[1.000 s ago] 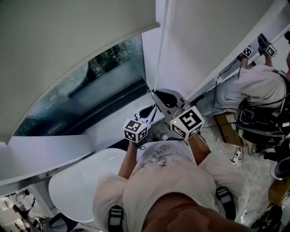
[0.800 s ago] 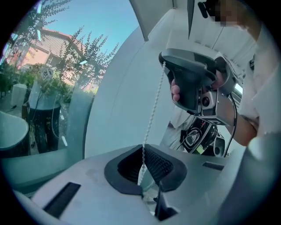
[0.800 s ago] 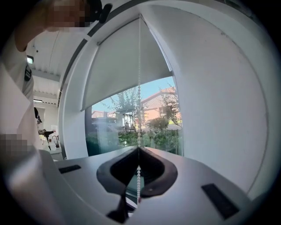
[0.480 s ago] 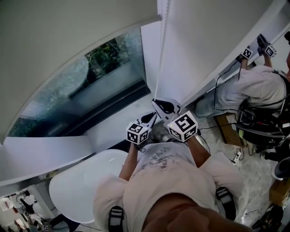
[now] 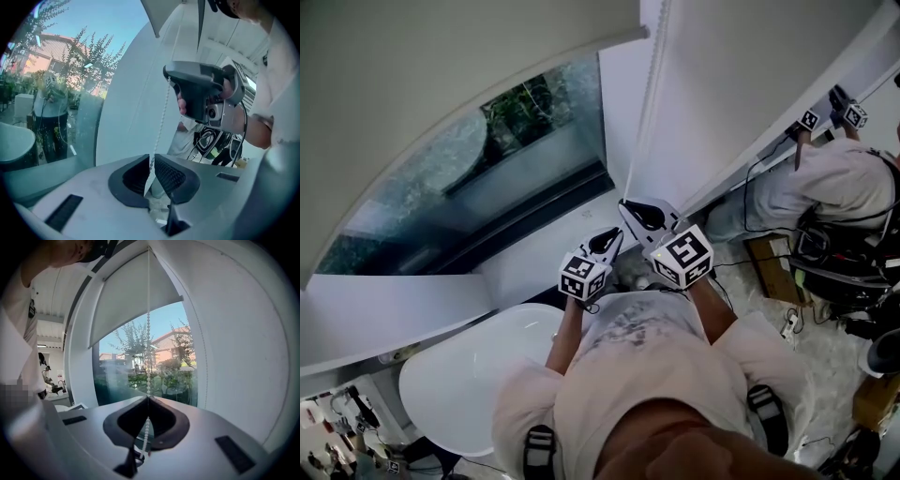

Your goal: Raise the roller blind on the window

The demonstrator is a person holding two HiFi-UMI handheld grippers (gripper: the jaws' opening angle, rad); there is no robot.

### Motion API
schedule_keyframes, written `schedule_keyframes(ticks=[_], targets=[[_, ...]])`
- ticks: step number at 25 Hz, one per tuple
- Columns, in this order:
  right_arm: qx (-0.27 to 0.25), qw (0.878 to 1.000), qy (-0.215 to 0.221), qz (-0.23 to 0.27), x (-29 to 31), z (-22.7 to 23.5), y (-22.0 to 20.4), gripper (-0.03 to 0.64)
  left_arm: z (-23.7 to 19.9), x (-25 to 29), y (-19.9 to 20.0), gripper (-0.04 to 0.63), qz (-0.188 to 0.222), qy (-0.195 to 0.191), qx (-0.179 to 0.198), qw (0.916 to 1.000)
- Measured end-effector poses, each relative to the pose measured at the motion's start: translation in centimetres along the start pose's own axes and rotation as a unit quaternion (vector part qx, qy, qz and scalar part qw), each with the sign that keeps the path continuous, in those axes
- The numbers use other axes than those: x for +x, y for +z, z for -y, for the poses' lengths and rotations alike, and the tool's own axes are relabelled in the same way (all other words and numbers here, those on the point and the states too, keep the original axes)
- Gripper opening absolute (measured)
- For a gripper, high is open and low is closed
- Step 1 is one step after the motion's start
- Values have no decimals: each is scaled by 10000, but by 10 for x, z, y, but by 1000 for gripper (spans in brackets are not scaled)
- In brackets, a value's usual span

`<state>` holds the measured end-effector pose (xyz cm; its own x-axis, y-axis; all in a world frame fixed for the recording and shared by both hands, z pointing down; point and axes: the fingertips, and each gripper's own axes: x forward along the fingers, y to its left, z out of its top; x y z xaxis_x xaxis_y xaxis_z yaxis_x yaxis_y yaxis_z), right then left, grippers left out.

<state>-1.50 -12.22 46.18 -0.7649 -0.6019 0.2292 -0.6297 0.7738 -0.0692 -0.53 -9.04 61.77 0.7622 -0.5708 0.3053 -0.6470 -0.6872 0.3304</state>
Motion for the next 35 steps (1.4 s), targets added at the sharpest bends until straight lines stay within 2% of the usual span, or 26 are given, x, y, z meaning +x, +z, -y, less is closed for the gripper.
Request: schedule_keyframes(ticks=[5,8,12,21,31,35], targets=[[-33,10000,10,-6,2,2,1,61,8,-18,42,63,362,-61,162,9992],[-29,10000,9,5,3,3,2,61,15,-36,86,63,782,-33,425,9960],[2,10000,-6,27,3,4,3,61,28,-60,150,63,1281,-55,791,9886],[-19,10000,8,47,4,0,5,61,66,-77,270,63,1910,-348,1667,9667],[-55,10000,60,46,6,-11,3,61,86,-79,330,61,2095,-449,1941,9573],[-55,9999,77,58,6,-12,5,61,90,-79,338,17,2107,-393,1989,9563]])
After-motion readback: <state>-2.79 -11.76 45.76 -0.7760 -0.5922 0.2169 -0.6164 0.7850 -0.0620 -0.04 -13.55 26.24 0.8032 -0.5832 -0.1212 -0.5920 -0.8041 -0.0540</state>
